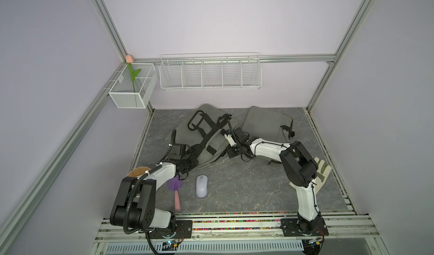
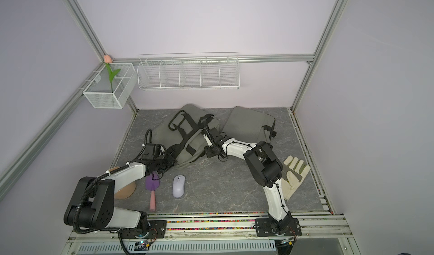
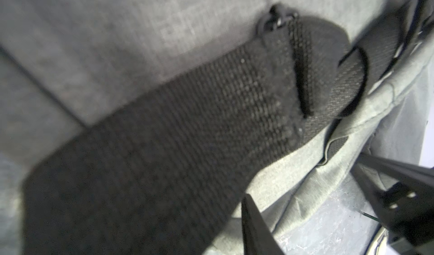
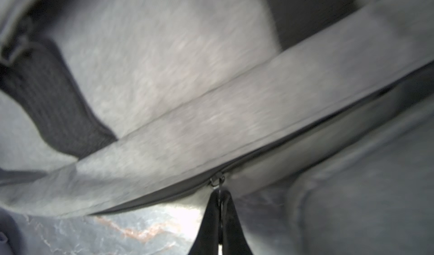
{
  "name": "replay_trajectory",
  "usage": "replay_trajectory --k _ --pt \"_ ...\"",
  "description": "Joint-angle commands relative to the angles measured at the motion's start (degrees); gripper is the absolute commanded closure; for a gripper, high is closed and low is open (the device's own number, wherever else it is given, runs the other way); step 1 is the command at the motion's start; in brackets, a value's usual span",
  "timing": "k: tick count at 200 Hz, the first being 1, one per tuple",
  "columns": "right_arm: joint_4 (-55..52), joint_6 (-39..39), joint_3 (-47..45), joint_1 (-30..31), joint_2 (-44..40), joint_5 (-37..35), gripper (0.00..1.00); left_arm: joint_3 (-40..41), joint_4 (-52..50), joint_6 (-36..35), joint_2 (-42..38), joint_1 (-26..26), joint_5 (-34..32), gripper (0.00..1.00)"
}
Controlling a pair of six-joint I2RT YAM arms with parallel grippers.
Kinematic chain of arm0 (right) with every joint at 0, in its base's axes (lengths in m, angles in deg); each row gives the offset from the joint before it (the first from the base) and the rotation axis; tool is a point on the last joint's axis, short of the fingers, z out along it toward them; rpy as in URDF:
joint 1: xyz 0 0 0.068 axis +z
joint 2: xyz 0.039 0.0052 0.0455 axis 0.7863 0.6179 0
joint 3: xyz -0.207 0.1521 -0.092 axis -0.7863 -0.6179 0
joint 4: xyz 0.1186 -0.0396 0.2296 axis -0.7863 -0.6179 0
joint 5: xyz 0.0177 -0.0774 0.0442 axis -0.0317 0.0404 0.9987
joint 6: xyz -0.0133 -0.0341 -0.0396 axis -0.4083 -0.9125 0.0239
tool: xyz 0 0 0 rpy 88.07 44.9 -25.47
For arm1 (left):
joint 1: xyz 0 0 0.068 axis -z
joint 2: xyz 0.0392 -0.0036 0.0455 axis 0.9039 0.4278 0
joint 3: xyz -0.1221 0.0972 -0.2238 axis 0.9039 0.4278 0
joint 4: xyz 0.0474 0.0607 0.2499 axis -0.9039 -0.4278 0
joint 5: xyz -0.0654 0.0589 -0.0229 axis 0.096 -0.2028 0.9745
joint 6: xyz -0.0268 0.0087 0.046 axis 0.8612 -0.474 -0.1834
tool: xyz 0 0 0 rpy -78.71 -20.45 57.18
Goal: Put the mouse into the laptop bag
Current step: Unzip the zipper on the zippered laptop bag.
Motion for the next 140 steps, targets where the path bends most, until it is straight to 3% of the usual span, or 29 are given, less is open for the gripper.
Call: replay_trajectory --k 1,24,45,53,91,140 --pt "-1.89 -0.71 2.67 -2.14 1.17 0.61 0.94 -0.16 -13.64 -2.08 -0.1 -1.16 -6.8 0.7" --pt "-1.36 -1.28 4.05 -1.77 0.66 3.91 0.93 -5.24 -18.31 -3.35 -4.46 -0.86 -7.0 0.67" --pt "-2.46 -1.79 6.25 -0.94 0.89 4.63 0.93 -10.52 -22.12 -4.64 -8.56 1.61 -7.59 0.43" --pt "-2.77 -1.61 6.81 -1.0 1.08 4.68 0.93 -12.24 -23.21 -5.17 -10.02 3.36 -8.65 0.4" --pt "-3.16 -1.99 7.61 -3.12 2.28 4.85 0.93 -14.14 -23.06 -4.17 -12.42 7.01 -8.14 0.41" --pt "-3.73 -2.36 7.24 0.38 1.09 4.77 0.93 -15.11 -17.03 -2.41 -4.67 9.46 -5.97 0.47"
